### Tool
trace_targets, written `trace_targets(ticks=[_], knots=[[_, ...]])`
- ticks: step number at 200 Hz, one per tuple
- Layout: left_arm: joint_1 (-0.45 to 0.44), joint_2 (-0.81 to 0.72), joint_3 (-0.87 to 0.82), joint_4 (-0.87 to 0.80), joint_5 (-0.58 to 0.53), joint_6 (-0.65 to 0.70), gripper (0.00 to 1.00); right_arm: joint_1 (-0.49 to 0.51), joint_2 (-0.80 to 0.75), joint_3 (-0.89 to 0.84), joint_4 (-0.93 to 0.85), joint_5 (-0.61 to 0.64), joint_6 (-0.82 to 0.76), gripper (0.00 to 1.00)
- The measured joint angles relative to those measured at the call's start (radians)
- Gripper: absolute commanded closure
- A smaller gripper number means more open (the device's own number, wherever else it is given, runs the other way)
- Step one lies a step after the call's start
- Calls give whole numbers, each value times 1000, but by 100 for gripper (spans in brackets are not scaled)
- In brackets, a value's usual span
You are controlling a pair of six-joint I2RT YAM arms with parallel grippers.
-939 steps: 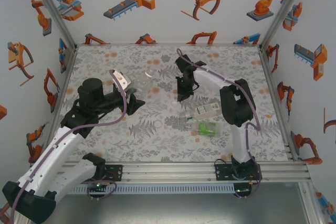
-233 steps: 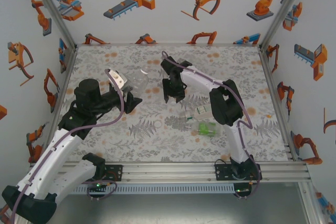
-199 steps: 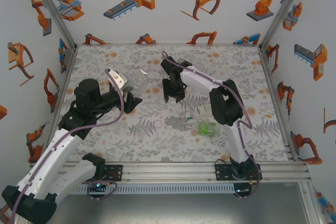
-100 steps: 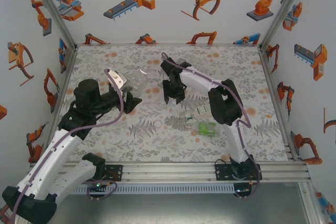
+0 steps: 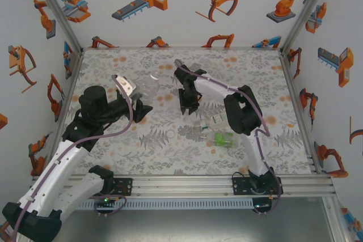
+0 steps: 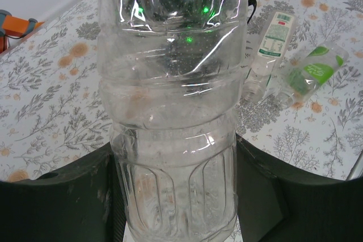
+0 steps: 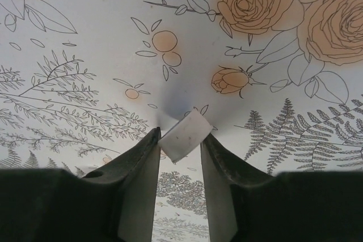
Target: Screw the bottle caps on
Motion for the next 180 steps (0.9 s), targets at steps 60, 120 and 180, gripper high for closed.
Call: trace_targets(ticks=[60, 120, 180], knots=[[0, 0, 0, 0, 0, 0, 100, -6, -10, -10, 15, -17, 14, 54], [2, 0, 0, 0, 0, 0, 100, -6, -13, 8, 1, 24, 14, 55], [8, 0, 0, 0, 1, 0, 100, -6, -8, 145, -11, 33, 14, 54]])
